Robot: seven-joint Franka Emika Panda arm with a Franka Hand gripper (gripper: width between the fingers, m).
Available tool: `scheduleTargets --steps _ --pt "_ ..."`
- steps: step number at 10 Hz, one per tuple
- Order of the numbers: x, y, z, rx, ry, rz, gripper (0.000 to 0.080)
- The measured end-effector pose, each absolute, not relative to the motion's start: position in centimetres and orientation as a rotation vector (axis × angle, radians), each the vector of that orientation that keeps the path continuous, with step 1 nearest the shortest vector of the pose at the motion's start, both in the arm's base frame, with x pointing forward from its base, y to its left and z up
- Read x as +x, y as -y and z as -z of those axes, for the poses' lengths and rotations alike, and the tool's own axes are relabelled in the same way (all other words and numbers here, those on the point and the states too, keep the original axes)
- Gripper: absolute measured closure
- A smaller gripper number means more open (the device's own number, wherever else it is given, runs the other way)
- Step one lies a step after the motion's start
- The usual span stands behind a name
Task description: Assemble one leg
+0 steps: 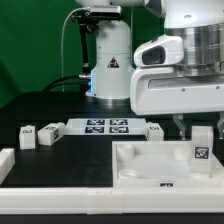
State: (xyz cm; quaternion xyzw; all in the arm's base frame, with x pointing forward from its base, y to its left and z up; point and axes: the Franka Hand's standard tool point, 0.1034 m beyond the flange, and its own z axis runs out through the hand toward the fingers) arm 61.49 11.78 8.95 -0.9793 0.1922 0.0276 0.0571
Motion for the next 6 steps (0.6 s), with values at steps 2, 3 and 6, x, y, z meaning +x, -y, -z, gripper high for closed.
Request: scheduleTargets --steps 2,3,6 --pt "61.54 -11.84 -8.91 -2.861 -1.004 -0.099 0.0501" --pt "61.52 -11.95 -8.89 -2.802 -1.168 -0.109 0.0501" --pt "61.48 -12.67 -8.85 -2.555 -1.625 -0.146 0.0502"
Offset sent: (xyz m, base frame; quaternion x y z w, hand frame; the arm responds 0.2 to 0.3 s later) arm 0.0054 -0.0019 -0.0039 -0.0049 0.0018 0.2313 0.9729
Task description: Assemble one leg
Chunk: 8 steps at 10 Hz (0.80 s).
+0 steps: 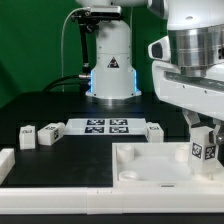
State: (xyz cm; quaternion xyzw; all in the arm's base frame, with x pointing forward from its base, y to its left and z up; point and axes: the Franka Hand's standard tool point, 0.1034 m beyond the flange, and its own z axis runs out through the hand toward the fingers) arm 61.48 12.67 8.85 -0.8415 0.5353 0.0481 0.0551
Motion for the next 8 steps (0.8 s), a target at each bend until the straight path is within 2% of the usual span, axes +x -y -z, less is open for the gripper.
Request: scheduleTargets --steps 3,4,5,8 --pt "61.42 -13.0 -8.86 -2.587 -1.563 -0.147 0.0502" --pt "61.41 -13.09 -8.86 -2.583 -1.563 -0.15 0.0321" --pt "61.41 -13.17 -8.9 -2.668 -1.402 -0.138 0.0205" --pt "61.44 -13.16 -8.84 -2.921 -0.721 -0.077 0.0161"
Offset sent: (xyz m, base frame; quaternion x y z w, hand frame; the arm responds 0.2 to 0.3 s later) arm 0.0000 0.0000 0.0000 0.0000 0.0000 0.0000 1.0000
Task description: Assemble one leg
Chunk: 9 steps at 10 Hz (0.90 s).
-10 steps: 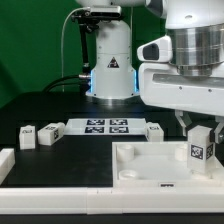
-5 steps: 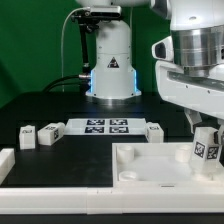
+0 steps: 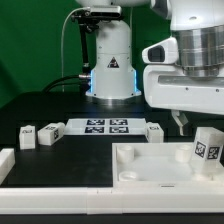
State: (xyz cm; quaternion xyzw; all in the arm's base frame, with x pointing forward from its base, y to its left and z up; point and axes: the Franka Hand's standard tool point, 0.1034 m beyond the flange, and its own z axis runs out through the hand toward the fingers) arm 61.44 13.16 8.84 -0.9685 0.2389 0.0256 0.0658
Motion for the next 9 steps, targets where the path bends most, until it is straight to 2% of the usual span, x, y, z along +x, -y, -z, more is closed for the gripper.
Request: scheduleTargets --steps 6,7,8,9 --pt "61.69 -12.66 -8.07 -3.024 0.368 0.004 0.015" --pt "61.68 -12.66 -8.06 -3.023 0.373 0.004 0.0238" --pt "61.68 -12.65 -8.06 -3.024 0.371 0.004 0.0373" --pt "61.68 -12.65 -8.06 -3.024 0.372 0.004 0.0373"
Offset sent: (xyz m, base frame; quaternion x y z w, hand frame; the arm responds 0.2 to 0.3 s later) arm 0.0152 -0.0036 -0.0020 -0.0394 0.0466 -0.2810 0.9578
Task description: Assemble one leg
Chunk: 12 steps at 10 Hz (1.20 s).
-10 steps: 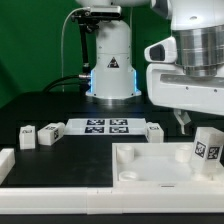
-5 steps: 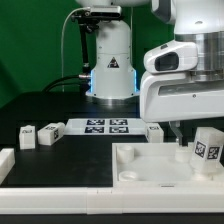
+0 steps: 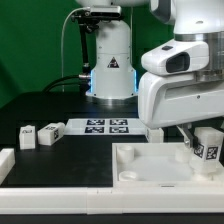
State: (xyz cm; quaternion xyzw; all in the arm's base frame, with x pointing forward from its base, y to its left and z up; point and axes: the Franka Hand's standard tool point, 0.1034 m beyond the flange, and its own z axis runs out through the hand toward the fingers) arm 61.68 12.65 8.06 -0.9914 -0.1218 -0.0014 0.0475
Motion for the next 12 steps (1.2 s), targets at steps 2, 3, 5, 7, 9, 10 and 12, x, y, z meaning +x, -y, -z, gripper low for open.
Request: scheduleTargets --steps 2,3,5,7,9,10,12 --pt "61.74 -12.26 -8.02 -3.028 0.366 0.004 0.0503" --pt "61.75 -12.22 -8.01 -3.029 0.351 0.004 0.0503" --pt "61.75 -12.16 -8.0 -3.034 0.307 0.001 0.0503" --pt "61.89 -12.13 -8.03 -3.045 -0.002 -0.001 0.0504" --pt "62.12 -12.15 -8.1 -3.003 -0.51 0.008 0.0504" --pt "62.14 -12.13 -8.0 -2.963 -0.712 0.003 0.0504" --pt "62.12 -12.06 -7.73 -2.809 -1.165 -0.029 0.0504"
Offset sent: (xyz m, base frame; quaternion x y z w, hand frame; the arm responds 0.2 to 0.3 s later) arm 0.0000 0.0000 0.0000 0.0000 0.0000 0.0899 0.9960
